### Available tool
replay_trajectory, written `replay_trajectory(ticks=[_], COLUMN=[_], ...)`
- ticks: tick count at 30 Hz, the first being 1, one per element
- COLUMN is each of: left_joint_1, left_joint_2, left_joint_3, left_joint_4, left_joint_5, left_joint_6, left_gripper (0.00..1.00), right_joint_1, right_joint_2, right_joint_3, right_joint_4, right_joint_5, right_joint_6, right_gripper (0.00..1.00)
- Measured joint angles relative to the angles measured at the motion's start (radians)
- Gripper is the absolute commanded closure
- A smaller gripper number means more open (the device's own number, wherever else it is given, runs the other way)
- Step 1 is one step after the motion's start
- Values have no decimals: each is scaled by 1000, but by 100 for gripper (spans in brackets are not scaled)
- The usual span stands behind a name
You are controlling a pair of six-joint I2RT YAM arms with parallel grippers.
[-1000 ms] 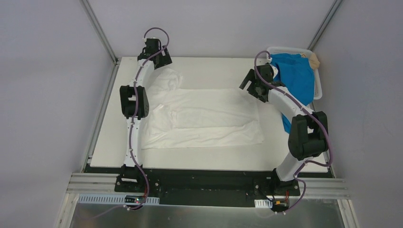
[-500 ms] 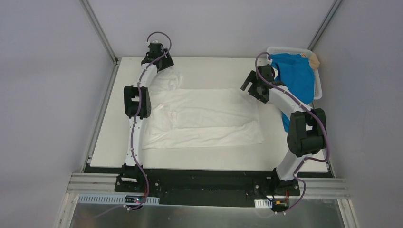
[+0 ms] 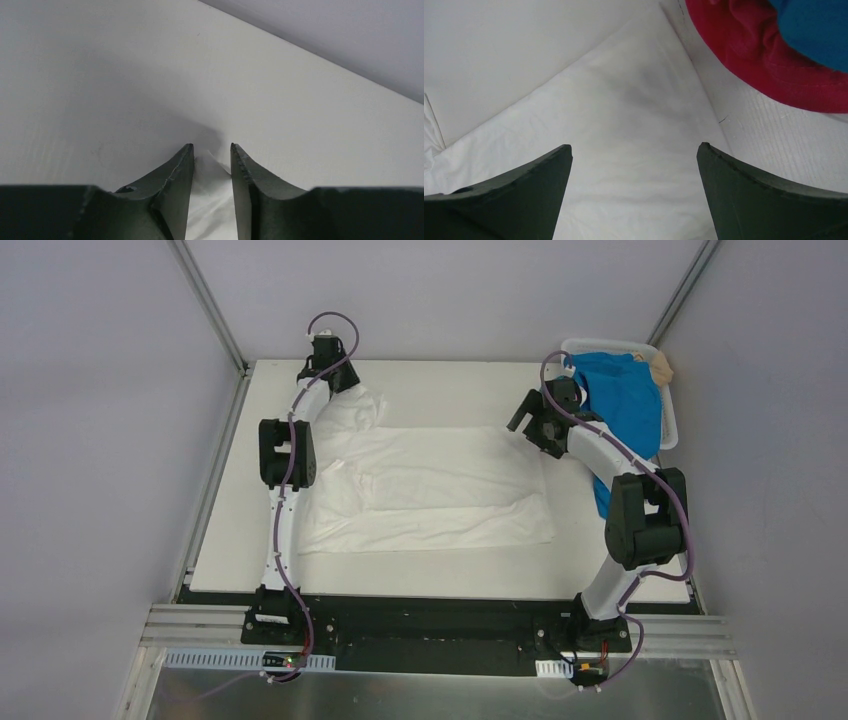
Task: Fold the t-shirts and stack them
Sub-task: Grab the side of the flattened tshirt furthest away from the robot with both arms
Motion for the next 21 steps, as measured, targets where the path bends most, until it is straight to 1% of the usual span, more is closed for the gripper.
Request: replay_trajectory(ticks=[2, 4, 5, 12, 21], left_joint_1=[0, 0, -1, -12, -68], left_joint_2=[-5, -5, -5, -21, -144], left_joint_3=[-13, -17, -18, -24, -155], left_joint_4=[4, 3, 1, -47, -132], left_joint_5=[12, 14, 14, -9, -121], left_joint_6=[-9, -13, -13, 19, 125], left_gripper=[87, 91, 100, 100, 100], right_joint_1=[-2, -3, -5, -14, -18], right_joint_2=[0, 0, 0, 0, 8], right_joint_3=[-5, -8, -10, -23, -10], right_joint_4=[0, -1, 0, 4, 13], right_joint_5=[-5, -11, -13, -19, -14], right_joint_6=[1, 3, 3, 3, -2], right_gripper=[1, 1, 1, 1, 4])
